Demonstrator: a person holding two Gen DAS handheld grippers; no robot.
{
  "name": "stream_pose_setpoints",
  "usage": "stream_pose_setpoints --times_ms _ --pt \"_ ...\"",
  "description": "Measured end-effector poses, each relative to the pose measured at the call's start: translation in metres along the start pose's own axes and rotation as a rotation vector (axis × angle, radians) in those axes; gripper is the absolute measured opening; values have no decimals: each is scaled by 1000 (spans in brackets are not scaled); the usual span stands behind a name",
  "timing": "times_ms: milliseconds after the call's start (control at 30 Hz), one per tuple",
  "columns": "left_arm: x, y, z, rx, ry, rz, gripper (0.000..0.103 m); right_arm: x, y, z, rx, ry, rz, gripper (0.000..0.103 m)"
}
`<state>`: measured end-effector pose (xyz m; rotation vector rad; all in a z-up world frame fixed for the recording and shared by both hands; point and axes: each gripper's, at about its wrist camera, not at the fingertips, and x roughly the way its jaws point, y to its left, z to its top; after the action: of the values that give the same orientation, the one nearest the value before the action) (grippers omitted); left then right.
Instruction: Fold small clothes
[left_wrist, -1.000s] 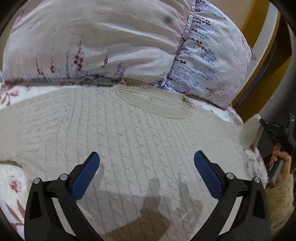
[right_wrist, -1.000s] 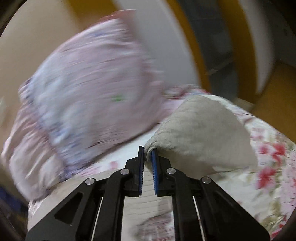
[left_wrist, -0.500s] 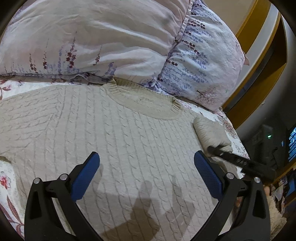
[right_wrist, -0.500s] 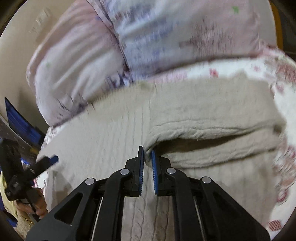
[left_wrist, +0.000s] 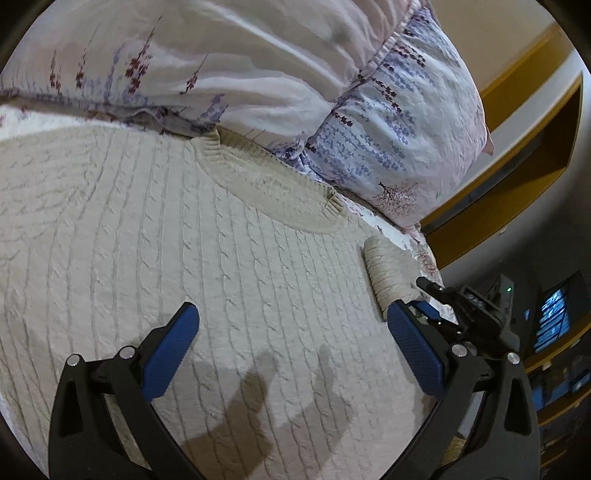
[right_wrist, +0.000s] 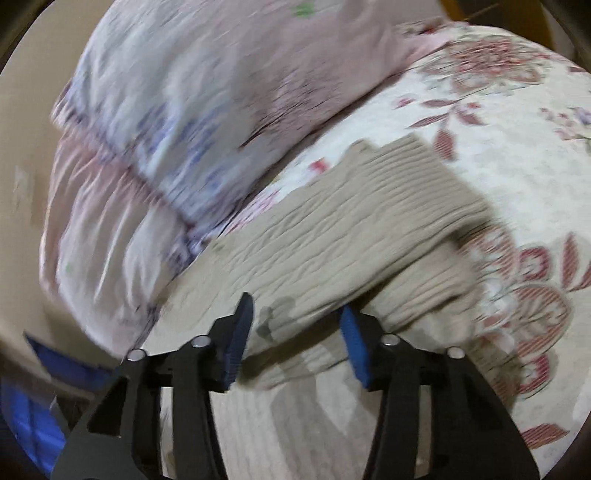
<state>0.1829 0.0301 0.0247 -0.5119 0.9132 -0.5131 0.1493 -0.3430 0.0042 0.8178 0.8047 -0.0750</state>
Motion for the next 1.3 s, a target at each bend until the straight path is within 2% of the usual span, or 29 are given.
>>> stream_pose_setpoints --times_ms 67,133,200,233,333,400,433,467,567,633,667,700,767,867,1067,1133,1200,1300 --pt "-1 3 0 -15 4 -6 101 1 0 4 -7 -38 -46 32" --pt "-2 6 0 -28 3 -8 101 0 8 5 -47 -73 -90 19" --pt "-3 8 1 -42 0 -16 101 -2 26 4 -122 -110 -107 14" --pt "-4 9 1 -50 -2 -24 101 -4 31 2 -149 -120 -103 13" --pt "-4 12 3 -85 -2 -63 101 -4 69 -10 -281 -127 -20 12" --pt "-3 14 4 -109 2 -89 101 3 95 -24 -384 -84 64 12" --pt "-2 16 4 -127 6 -108 101 14 113 -38 -465 -14 126 12" --pt "-1 18 4 -144 8 -124 101 22 124 -50 -526 49 154 13" --pt "2 24 5 -184 13 -138 101 50 147 -89 -679 238 192 16" --pt "3 26 6 -197 11 -134 100 59 150 -108 -741 302 191 34" --pt "3 26 7 -202 10 -131 100 59 149 -112 -746 306 189 38" --pt "3 26 7 -205 10 -129 99 57 146 -113 -733 311 189 45" --pt "5 25 8 -209 10 -124 98 51 138 -110 -696 313 193 50" --pt "8 27 10 -229 11 -119 84 35 112 -98 -590 299 179 54" --pt "21 41 14 -297 20 -69 43 14 36 -72 -238 254 120 54" --pt "29 42 18 -280 29 -37 16 6 20 -56 -162 199 99 54" --pt "35 42 23 -258 30 -11 8 -2 4 -43 -84 143 82 54" --pt "30 37 31 -217 -1 4 7 -9 -8 -30 -8 83 69 54"
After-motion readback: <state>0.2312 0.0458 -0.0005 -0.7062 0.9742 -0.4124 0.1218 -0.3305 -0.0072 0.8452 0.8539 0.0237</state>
